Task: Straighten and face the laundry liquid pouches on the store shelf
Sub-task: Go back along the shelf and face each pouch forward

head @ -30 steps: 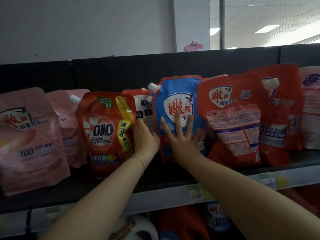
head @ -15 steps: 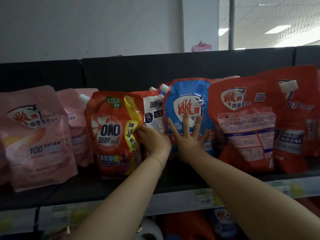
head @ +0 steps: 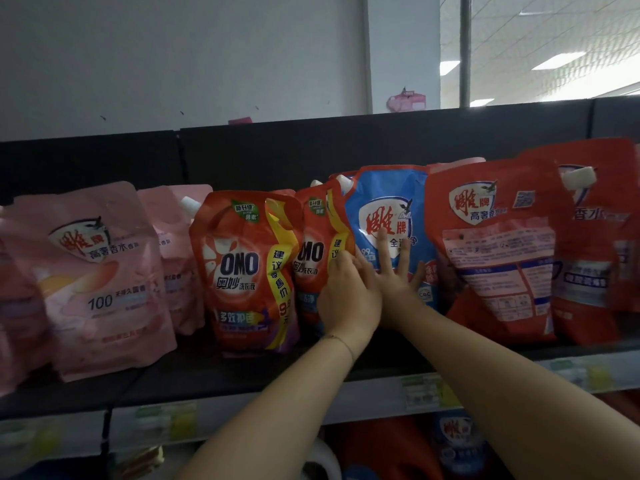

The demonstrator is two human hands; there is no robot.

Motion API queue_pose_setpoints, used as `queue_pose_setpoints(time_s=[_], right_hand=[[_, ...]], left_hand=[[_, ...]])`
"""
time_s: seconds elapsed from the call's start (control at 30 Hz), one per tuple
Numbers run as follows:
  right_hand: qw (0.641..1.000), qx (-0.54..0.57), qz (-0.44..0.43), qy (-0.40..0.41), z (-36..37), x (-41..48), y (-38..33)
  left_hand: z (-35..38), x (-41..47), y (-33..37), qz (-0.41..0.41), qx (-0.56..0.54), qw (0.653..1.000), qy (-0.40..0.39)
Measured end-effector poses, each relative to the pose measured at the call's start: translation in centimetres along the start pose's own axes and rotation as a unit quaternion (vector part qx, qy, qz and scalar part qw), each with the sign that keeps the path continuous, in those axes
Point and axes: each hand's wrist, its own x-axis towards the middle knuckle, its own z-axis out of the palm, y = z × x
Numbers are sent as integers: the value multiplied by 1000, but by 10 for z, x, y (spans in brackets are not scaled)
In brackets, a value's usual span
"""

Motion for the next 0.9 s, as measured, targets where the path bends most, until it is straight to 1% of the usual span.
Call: queue_pose_setpoints(time_s=[0.07,0.13,0.17,0.2,0.23,0.27,0.3,0.33,0.37,0.4,0.43,0.5,0.57,0.6,0.67,0.73,0.77,0.9], right_hand=[[999,16,-15,-32,-8,-2,4],[997,64,-16,-32,-20,-6,7],[995,99,-15,0,-27,-10,7],[989,130,-22,64,-32,-16,6],[978,147,-37,142,-35,-21,5],[966,152,-55,201,-37,-27,1],[960,158,-69,221,-38,-31,-6],[963,166,-70,199,-39,-34,-15],[971,179,-53,152,-39,-35,-25],[973,205,-22,104,-38,-34,-35],[966,244,14,79,-36,-30,-43],[947,304,67,78,-36,-25,-54],[941,313,80,104,-35,-24,-59],[932,331,84,121,-34,-26,-62],[900,393,97,161,-34,-35,-69],[856,463,109,203,-35,-44,-76],[840,482,111,225,-37,-47,-79],[807,501,98,297,-61,-60,-83]], left_hand=[[-8,-2,-4,14,-8,1000,-5],[-16,-2,-9,10,-16,1000,-4],[-19,-1,-13,2,-18,1000,-3],[-23,0,-18,-1,-14,1000,-1],[-28,1,-22,2,-7,1000,3],[-34,2,-26,7,0,1000,6],[-41,2,-29,12,6,1000,12],[-48,1,-32,16,13,1000,18],[-56,1,-36,19,22,999,25],[-64,0,-40,19,35,999,35],[-71,-1,-44,14,51,998,45],[-84,-2,-57,-14,71,996,53],[-91,-2,-69,-32,70,996,37],[-92,-2,-72,-33,58,998,22],[-95,0,-71,-52,11,998,-15],[-98,6,-69,-106,-58,991,-55],[-99,11,-69,-134,-87,984,-77],[-103,19,-66,-184,-211,947,-157]])
